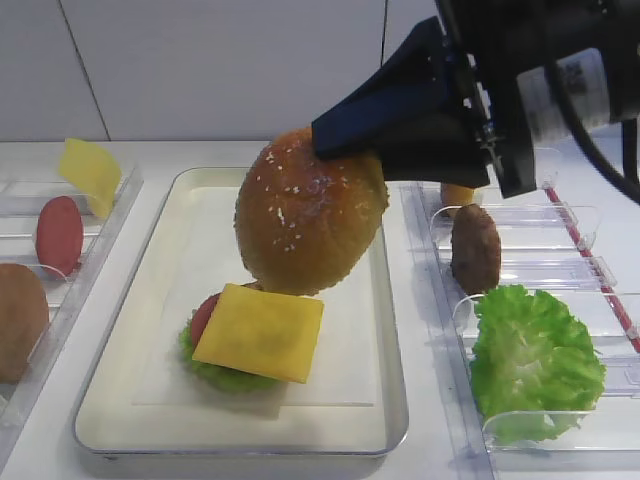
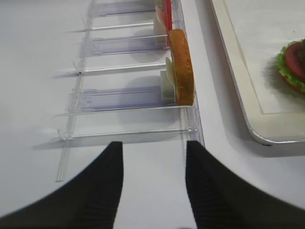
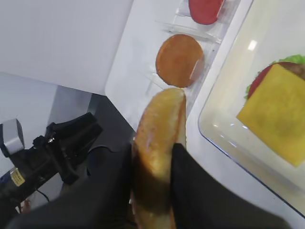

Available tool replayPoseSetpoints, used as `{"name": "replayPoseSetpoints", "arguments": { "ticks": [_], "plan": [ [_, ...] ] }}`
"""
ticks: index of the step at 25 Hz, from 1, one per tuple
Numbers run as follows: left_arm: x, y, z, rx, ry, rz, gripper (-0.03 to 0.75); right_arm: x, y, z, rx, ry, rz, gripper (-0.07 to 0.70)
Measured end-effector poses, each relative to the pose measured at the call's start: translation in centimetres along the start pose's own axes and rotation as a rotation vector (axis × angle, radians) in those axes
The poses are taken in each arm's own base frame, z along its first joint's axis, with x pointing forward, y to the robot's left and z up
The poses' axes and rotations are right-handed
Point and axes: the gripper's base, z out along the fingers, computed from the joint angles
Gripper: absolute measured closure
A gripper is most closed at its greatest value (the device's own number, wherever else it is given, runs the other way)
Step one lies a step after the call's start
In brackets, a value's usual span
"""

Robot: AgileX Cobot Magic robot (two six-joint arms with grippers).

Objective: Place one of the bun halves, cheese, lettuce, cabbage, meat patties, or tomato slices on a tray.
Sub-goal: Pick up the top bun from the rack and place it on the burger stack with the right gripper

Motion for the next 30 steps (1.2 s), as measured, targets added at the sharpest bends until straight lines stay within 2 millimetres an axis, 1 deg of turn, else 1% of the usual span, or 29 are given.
{"name": "replayPoseSetpoints", "arguments": {
  "ticks": [4,11,14,18,30],
  "plan": [
    [0.0,0.0,0.0,0.000,0.000,0.000,0.390,0.4,-1.0,0.7,-0.055,0.004,0.038,0.412],
    [0.0,0.0,0.0,0.000,0.000,0.000,0.390,-0.5,-2.4,2.4,-0.185,0.034,0.087,0.414],
    [0.0,0.0,0.0,0.000,0.000,0.000,0.390,-1.2,-3.8,3.5,-0.215,0.023,0.125,0.414],
    [0.0,0.0,0.0,0.000,0.000,0.000,0.390,-1.8,-6.0,4.9,-0.213,0.018,0.189,0.414],
    [0.0,0.0,0.0,0.000,0.000,0.000,0.390,-2.1,-10.9,7.8,-0.183,0.036,0.347,0.417]
  ]
}}
